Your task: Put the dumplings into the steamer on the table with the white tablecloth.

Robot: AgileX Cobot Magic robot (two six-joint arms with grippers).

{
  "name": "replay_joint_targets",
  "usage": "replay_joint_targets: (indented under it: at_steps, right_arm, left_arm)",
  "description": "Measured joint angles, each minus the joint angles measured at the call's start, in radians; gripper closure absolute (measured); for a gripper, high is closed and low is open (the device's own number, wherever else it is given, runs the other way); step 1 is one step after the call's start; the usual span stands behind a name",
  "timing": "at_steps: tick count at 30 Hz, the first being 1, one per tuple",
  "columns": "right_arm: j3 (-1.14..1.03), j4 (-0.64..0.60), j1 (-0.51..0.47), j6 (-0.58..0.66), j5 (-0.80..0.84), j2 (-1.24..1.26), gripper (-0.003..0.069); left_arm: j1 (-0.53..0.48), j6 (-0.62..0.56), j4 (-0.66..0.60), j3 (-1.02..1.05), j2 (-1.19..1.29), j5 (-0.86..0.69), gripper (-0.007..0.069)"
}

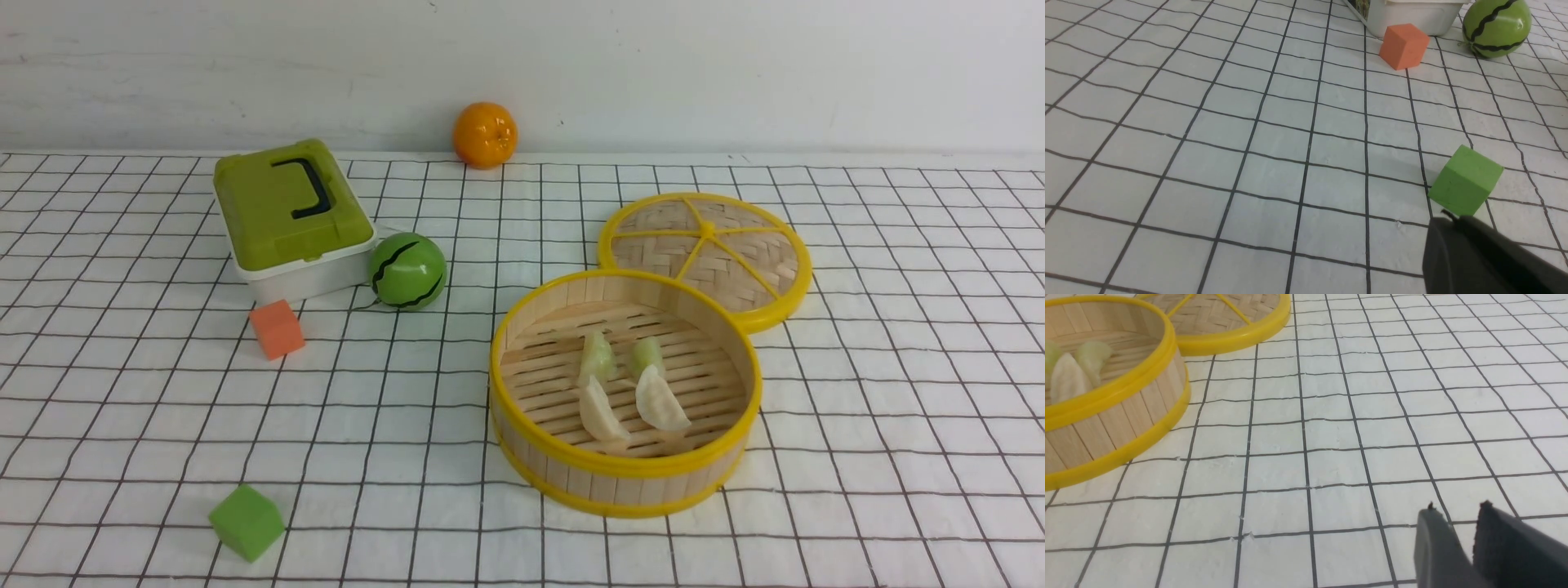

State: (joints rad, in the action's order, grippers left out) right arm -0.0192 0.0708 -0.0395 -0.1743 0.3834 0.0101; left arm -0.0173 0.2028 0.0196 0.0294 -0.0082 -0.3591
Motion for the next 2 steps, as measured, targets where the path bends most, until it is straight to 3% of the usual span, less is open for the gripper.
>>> replay_joint_targets:
  at_steps: [2]
  right_arm:
    - [0.0,0.0,0.0,0.0,0.0,0.0,0.0502]
  left_arm:
    - [0.0,0.0,0.0,0.0,0.0,0.0,0.0631]
